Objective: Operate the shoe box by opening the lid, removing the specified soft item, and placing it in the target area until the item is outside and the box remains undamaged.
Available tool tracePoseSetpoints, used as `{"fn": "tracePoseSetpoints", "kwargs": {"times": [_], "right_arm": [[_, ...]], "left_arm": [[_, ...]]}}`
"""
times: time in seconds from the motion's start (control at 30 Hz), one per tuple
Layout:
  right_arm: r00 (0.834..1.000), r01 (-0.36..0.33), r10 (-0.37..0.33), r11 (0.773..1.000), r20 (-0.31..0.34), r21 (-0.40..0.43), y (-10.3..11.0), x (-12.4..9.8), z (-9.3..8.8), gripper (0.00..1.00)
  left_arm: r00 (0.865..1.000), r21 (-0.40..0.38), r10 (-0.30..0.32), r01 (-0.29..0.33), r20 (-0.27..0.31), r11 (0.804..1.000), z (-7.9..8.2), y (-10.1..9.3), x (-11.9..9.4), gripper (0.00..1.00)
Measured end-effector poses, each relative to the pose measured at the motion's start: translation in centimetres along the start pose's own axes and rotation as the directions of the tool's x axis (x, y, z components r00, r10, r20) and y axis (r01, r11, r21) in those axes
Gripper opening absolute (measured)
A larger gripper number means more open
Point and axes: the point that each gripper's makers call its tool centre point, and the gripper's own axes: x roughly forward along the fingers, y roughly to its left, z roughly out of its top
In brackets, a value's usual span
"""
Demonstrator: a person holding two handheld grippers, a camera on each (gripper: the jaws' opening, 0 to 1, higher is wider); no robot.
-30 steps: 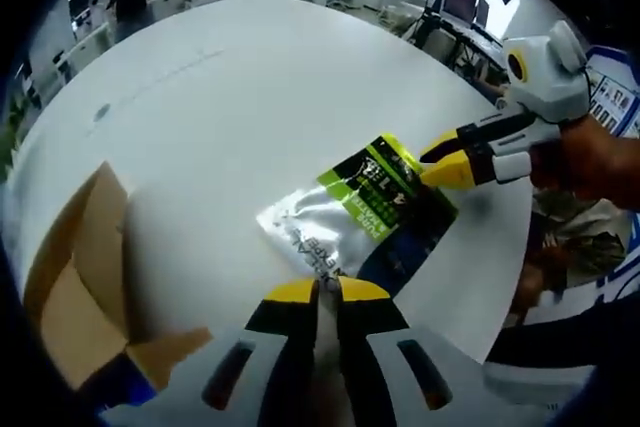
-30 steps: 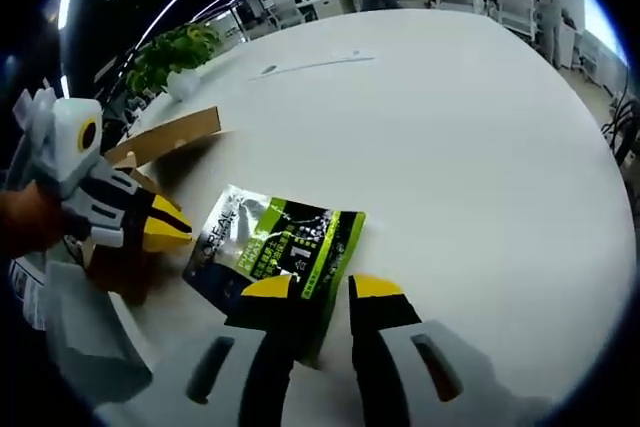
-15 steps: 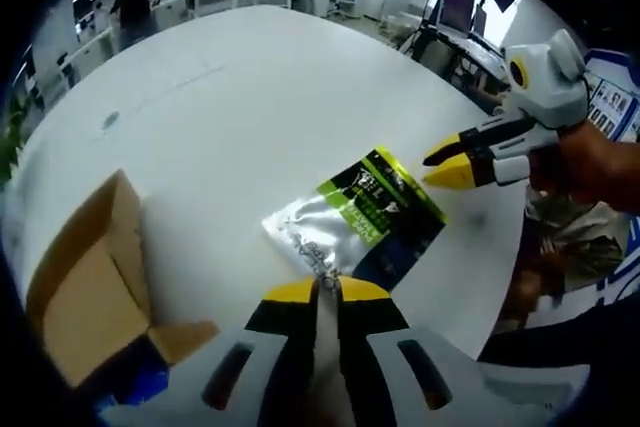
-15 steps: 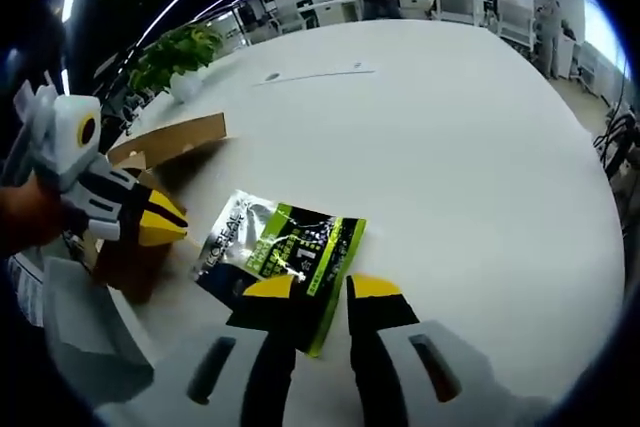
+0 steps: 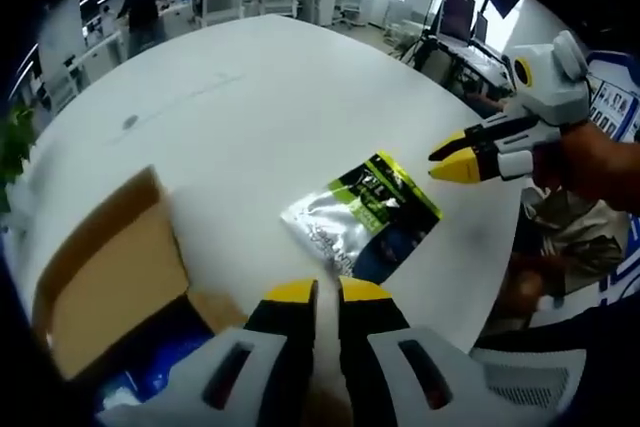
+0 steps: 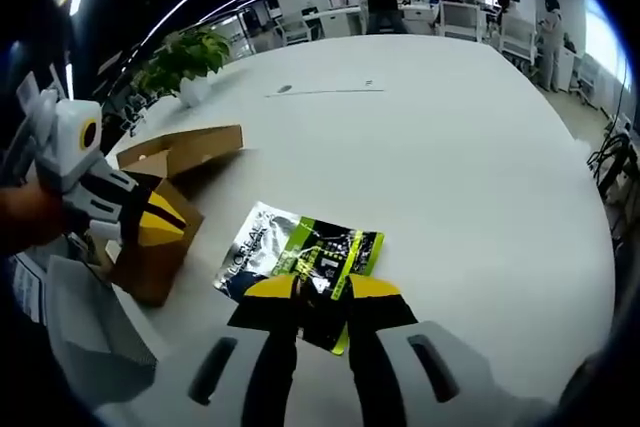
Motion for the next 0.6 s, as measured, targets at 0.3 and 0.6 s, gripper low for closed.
{"fn": "tracePoseSetpoints", "kwargs": {"times": [0.3,0.6], "right_arm": [[1.0,-0.004,0.005,1.0,0.028,-0.017,2.5,-0.9,0.6,0.17],[0.999,-0.018,0.02,0.999,0.043,-0.041,5.0,-1.6,0.9,0.15]], "left_arm": [[1.0,-0.001,0.012,-0.012,0.017,1.0,-0.9,0.3,-2.4,0.04],[0.999,-0.011,0.025,-0.025,0.038,1.0,-1.8,0.8,-4.8,0.03]]}}
